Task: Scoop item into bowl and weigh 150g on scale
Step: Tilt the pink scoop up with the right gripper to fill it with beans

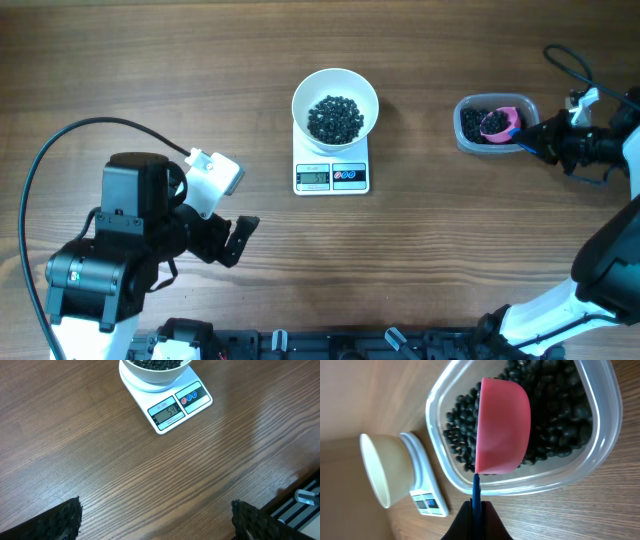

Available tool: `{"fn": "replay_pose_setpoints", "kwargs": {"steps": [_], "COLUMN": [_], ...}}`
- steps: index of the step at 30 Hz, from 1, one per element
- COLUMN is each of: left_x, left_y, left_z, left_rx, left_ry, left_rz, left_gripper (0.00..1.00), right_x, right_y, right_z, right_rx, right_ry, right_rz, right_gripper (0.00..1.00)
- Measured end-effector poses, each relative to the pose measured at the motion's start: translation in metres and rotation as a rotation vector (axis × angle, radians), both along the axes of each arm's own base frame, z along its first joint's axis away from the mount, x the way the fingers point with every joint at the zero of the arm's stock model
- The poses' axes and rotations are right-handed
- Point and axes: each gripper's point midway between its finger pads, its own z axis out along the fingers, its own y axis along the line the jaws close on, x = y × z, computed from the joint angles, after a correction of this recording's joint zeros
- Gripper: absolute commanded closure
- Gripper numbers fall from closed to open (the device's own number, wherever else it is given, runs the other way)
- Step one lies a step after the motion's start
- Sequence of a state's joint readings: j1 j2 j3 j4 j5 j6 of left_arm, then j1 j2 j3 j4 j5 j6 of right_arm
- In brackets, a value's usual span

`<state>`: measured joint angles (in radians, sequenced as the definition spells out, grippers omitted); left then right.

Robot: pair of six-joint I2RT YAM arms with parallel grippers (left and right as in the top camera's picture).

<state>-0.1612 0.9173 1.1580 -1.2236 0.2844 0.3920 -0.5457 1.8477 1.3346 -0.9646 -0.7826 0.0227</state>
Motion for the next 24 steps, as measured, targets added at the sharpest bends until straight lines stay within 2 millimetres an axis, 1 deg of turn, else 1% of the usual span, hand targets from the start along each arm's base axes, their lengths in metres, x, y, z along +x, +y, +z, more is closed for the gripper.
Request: {"fn": "replay_pose_setpoints", "kwargs": {"steps": [7, 17, 24], "left_x": [0.0, 0.0, 0.0], "left_y": [0.0, 0.0, 0.0], "left_z": [0.0, 0.0, 0.0], "left_rx": [0.0, 0.0, 0.0], "left_ry": [0.0, 0.0, 0.0], "left_rz": [0.0, 0.0, 0.0], "left_gripper": [0.0, 0.0, 0.0], "right_x": [-0.003, -0.007, -0.008], "right_y": [0.001, 0.009, 0.016], "right_z": [0.007, 0.015, 0.024], "right_rx": [0.066, 0.141, 0.199], "right_ry": [-0.008, -0.008, -0.04], "right_rz": [-0.018, -0.02, -0.001], "right_gripper": [0.95, 0.96, 0.96]}}
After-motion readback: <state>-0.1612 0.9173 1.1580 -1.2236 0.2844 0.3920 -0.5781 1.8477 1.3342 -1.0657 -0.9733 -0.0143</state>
